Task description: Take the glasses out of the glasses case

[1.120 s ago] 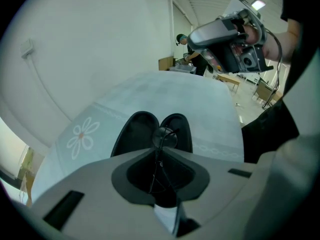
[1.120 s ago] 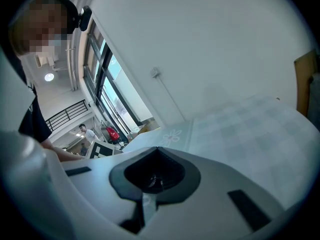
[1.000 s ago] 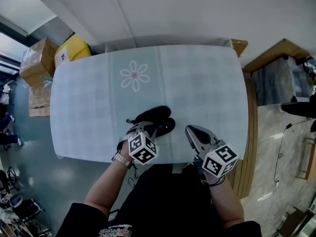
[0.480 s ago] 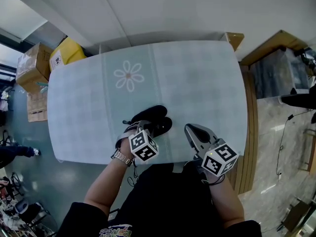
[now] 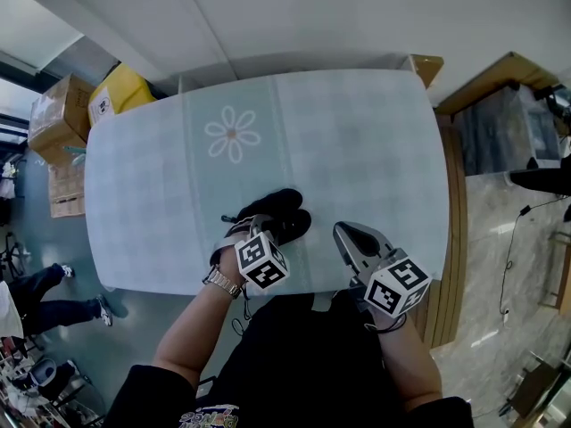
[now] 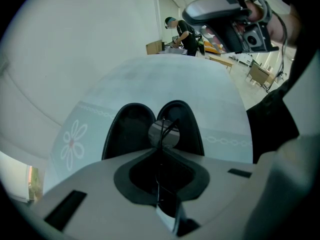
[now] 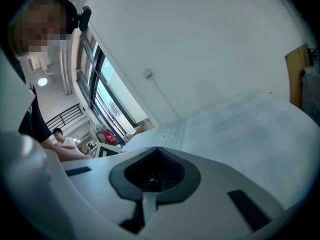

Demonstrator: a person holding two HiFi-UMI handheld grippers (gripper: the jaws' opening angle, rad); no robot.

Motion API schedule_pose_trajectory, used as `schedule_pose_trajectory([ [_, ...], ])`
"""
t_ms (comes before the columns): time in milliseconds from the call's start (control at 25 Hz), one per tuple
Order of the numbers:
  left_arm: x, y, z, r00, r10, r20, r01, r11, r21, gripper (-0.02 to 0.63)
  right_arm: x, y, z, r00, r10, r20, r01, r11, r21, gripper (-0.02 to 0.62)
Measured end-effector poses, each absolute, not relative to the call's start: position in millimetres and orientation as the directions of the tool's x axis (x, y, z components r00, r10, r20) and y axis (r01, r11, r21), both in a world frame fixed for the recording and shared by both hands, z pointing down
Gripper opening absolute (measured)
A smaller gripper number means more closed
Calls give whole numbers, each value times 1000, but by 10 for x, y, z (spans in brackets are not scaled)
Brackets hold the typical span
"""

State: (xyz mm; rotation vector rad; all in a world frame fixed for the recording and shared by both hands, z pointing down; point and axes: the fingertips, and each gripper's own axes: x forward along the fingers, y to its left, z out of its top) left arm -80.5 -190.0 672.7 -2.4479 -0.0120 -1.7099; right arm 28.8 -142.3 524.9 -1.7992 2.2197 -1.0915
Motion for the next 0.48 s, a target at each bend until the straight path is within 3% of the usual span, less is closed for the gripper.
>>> schedule_pose_trajectory([
  [480,-843,-1956,6661,385,-150,911,52,-982,-184,31,269,-1404,5230,-322,-875,362,-824,71,-562,23],
])
